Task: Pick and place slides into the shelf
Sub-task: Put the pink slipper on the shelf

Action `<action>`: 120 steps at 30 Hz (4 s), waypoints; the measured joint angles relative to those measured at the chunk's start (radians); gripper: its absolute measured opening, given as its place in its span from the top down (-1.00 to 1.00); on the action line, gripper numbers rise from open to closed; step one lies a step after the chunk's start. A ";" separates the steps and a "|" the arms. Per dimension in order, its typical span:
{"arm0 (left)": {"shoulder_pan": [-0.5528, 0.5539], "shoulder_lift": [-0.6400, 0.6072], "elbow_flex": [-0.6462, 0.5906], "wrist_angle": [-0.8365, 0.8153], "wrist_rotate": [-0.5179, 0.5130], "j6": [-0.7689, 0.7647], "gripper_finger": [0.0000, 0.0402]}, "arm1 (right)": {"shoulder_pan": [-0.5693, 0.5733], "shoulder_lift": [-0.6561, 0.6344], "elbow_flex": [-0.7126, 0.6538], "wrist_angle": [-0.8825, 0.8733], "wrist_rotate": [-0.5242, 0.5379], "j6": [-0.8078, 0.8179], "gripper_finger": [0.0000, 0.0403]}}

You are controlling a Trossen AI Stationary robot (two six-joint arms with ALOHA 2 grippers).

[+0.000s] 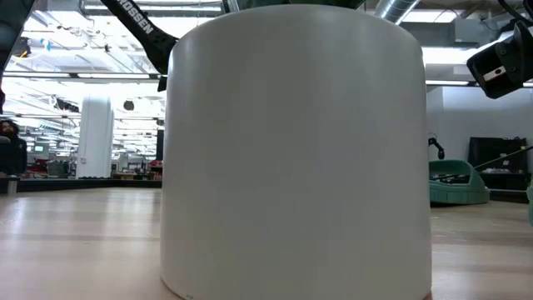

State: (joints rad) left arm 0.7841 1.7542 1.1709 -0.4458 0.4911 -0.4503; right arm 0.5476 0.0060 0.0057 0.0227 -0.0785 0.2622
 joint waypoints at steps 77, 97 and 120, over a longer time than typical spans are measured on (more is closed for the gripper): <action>-0.436 -0.358 0.637 -0.755 -0.507 0.716 0.90 | 0.000 0.000 0.000 0.000 0.000 0.000 -0.26; -0.563 -0.397 0.074 -0.531 -0.417 0.864 1.00 | 0.000 0.000 0.000 0.000 0.000 0.000 -0.26; -0.491 -0.175 0.224 -0.473 -0.249 1.360 1.00 | 0.000 0.000 0.000 0.000 0.000 0.000 -0.26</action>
State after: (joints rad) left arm 0.2930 1.5797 1.3945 -0.9190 0.2424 0.9098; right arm 0.5476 0.0059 0.0055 0.0227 -0.0784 0.2622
